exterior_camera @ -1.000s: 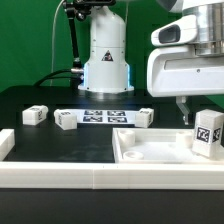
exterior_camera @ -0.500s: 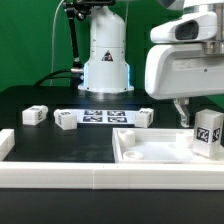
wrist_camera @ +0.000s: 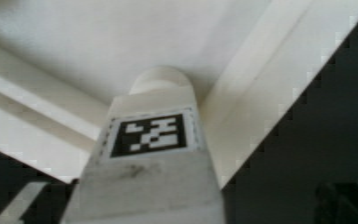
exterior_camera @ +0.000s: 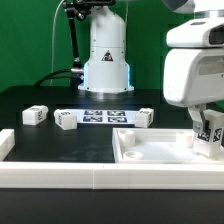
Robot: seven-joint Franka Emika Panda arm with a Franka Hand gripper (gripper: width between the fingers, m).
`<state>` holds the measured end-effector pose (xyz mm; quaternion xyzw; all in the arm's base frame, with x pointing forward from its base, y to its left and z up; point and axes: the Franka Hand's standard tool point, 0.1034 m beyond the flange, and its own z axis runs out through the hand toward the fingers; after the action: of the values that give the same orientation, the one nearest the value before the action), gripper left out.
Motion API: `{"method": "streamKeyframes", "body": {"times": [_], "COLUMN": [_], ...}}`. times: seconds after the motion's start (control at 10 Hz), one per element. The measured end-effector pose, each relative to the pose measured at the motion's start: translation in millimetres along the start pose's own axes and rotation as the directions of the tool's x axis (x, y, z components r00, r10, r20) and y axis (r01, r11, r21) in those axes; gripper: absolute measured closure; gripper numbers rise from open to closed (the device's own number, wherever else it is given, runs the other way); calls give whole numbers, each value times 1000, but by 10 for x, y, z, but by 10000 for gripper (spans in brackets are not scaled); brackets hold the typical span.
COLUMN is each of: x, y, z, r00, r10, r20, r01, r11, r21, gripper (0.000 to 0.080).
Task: Assemble one leg
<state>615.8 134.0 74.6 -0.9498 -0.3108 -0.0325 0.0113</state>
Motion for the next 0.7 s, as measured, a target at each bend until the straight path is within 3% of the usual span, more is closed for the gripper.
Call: {"method": "streamKeyframes", "body": {"times": [0.3, 0.5, 0.6, 0.7], "x": [-14, -15, -16, -16], "y": [30, 29, 29, 31], "z": [2, 4, 4, 4], "r00": [999, 999, 999, 999], "r10": [-43, -43, -43, -43], "r20": [-1, -1, -1, -1], "r01": [43, 43, 43, 43], "r11": [999, 999, 999, 999], "r21": [1, 2, 2, 1], "gripper": [151, 198, 388, 388]}}
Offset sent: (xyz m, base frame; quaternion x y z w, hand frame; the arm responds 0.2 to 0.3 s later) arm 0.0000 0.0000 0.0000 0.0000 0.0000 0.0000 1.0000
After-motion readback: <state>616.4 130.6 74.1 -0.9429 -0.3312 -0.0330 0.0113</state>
